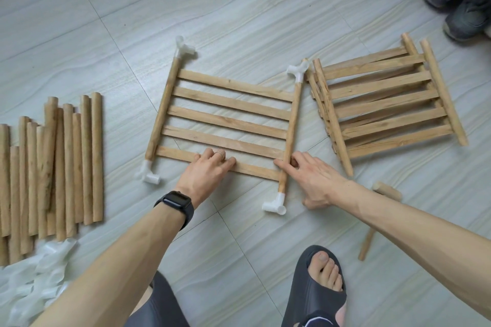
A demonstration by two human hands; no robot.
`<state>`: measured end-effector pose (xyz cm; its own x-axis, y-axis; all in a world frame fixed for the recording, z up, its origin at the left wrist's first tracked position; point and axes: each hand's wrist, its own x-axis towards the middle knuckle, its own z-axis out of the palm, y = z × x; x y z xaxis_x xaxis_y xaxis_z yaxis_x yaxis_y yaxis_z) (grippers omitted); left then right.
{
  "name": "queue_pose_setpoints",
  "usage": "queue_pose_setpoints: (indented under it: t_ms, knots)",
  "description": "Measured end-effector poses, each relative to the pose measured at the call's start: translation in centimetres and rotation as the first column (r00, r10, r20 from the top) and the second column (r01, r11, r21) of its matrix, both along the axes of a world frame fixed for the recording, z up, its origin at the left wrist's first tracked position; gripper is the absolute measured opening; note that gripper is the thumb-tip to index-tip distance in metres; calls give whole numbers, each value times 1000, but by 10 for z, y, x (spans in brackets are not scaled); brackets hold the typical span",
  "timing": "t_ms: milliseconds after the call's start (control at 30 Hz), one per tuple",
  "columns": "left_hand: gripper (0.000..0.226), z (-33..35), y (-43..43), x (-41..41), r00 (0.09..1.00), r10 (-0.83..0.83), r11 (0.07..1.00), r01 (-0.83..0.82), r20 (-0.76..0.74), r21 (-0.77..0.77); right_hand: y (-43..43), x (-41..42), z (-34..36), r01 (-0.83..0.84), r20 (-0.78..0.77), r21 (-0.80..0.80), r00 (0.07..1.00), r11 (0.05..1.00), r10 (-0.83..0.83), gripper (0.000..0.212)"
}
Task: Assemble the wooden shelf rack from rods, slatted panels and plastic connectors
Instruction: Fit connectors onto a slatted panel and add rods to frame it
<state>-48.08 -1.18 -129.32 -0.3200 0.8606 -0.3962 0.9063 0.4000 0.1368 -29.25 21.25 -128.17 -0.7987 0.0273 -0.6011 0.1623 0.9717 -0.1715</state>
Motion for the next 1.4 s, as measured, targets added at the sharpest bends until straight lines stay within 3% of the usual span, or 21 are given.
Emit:
queue_pose_setpoints:
  t_ms: [233,367,500,633,900,1200,1267,1300,1333,1400]
  knots:
    - [48,-2,-1,-2,1000,-5,1000,5,9,10,-37,17,0,147,6,87,989,985,-149,141]
    - [49,1,0,-2,1000,11,1000,-11,30,10,-57,14,-9,211,-74,138,976,968,-203,122]
    - [47,3,0,-2,998,32,999,-32,61,5,-60,22,-17,291,-162,-41,942,956,-294,92]
    - [46,5,1,-3,996,41,999,-42,73,7,-54,24,-21,315,-154,-130,930,940,-333,95]
    - [46,6,2,-3,999,28,999,-27,35,-19,-54,21,-21,336,-166,-107,922,936,-350,102]
    - [46,5,4,-1,1000,5,1000,-5,-2,-20,-40,26,-25,315,-164,-184,924,931,-345,107]
    - [48,4,3,0,1000,13,1000,-13,-10,-26,-43,33,-24,399,-159,-251,882,882,-444,110]
    - [49,3,3,1,999,27,999,-27,-19,-28,-48,38,-24,495,-141,-310,820,812,-554,109]
    - [50,2,3,2,999,41,999,-42,-33,-33,-57,43,-23,610,-108,-364,723,704,-683,101]
    - [41,2,6,5,998,47,998,-48,-46,-30,-78,52,-25,793,-53,-387,491,471,-870,63]
